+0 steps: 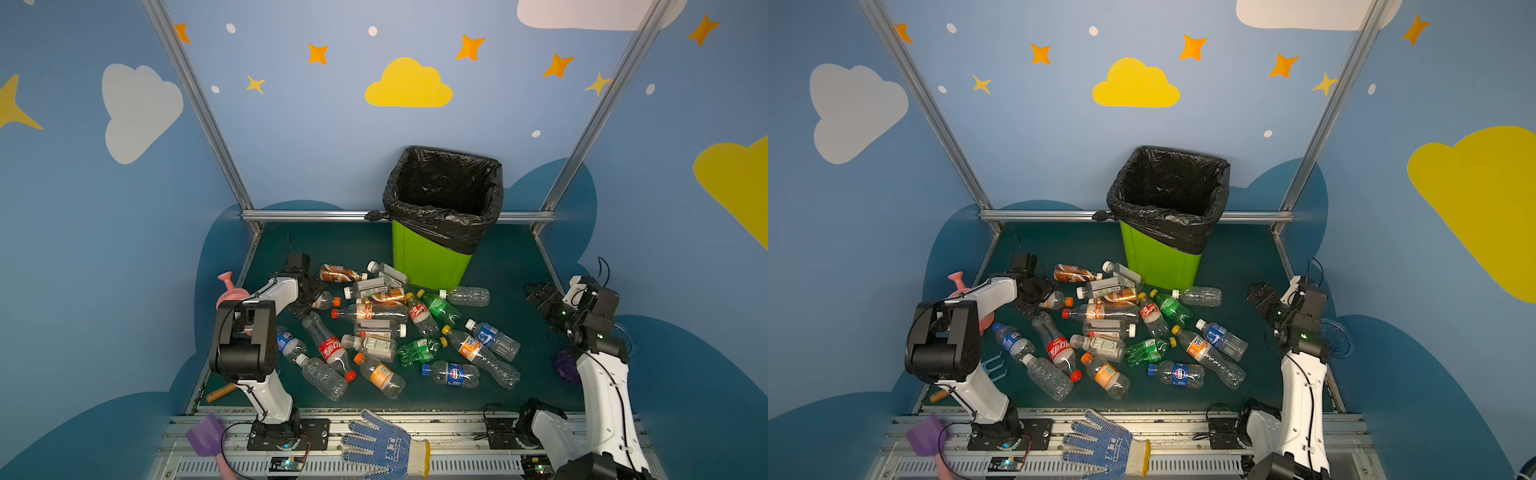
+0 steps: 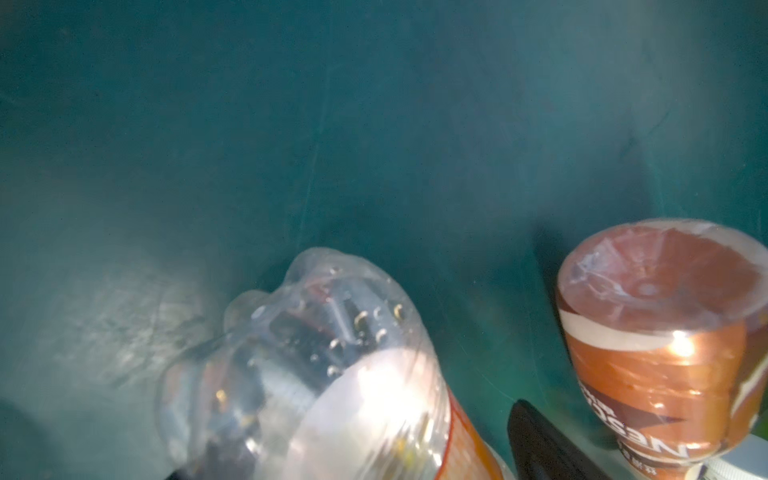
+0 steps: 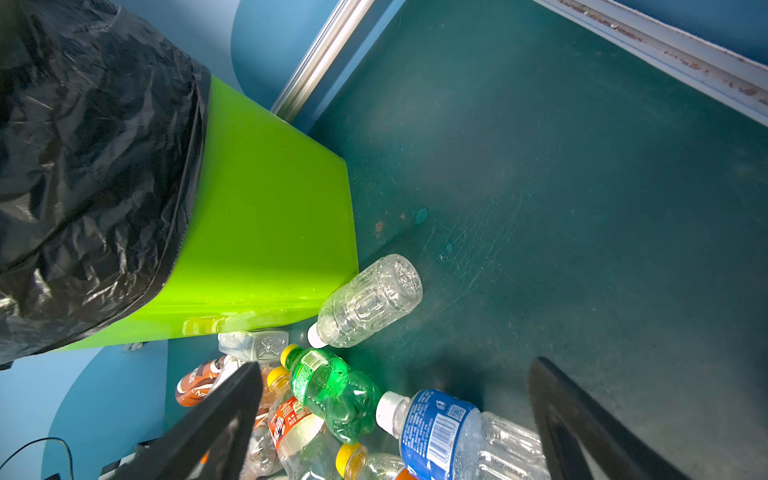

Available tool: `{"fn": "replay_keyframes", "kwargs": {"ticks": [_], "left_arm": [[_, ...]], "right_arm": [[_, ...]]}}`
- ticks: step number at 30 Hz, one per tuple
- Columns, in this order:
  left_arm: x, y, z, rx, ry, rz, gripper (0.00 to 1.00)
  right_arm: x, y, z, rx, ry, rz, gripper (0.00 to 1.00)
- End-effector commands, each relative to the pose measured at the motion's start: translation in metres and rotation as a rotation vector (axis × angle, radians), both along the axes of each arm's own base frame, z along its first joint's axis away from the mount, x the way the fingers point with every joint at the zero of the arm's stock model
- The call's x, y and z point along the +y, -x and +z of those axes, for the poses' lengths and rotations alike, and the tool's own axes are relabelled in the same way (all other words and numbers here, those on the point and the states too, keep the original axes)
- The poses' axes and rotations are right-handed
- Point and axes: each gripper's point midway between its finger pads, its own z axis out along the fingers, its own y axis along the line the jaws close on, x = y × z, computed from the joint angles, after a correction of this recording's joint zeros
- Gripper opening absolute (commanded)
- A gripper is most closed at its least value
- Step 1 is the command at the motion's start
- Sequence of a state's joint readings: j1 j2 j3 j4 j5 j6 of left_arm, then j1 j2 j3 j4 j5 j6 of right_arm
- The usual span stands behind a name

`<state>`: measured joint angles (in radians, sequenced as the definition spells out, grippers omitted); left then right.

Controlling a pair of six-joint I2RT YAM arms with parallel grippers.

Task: Throw the plastic bottles in the bin
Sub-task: 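Grasp the clear orange-label bottle with the left gripper and lift it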

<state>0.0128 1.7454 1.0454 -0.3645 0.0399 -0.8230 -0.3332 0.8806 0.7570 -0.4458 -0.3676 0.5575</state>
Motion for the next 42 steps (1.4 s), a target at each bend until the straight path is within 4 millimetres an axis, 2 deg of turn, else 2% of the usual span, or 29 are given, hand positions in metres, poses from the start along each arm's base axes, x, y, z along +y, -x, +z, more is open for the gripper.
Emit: {"fn": "replay_keyframes", "kwargs": {"ticks": [1,5,8,16,21,25,35,38,42], "left_arm": [[-0.001,-0.009,0.004,-0.027,0.020,-0.009,0.86],[0.002,-0.013,0.006,-0.054,0.048,0.009,0.75],[0.007,-0.016,0.012,-0.091,0.065,0.028,0.71],[0.020,-0.021,0.049,-0.203,0.055,0.035,0.65],[0.011,-0.020,0.031,-0.148,0.121,0.005,0.76],[0.000,-0.022,0.014,-0.118,0.194,-0.003,0.77],[-0.006,-0.029,-0.001,-0.070,0.227,-0.023,0.75],[-0.006,-0.033,-0.003,-0.076,0.247,-0.027,0.64],[-0.003,-0.040,0.013,-0.135,0.282,-0.018,0.47]], "right_arm": [[-0.001,0.002,-0.003,0.018,0.008,0.005,0.98],[-0.001,0.003,-0.002,0.017,0.012,0.008,0.98],[-0.001,0.003,-0.001,0.014,0.014,0.005,0.98],[-0.002,0.003,0.002,0.006,0.020,0.001,0.98],[-0.002,0.002,0.002,0.006,0.018,0.006,0.98],[-0.003,0.002,0.002,0.008,0.025,0.007,0.98],[-0.004,0.003,-0.006,0.029,0.020,0.006,0.98],[-0.004,0.003,-0.005,0.028,0.021,0.005,0.98],[-0.007,0.002,-0.005,0.025,0.030,0.000,0.98]]}}
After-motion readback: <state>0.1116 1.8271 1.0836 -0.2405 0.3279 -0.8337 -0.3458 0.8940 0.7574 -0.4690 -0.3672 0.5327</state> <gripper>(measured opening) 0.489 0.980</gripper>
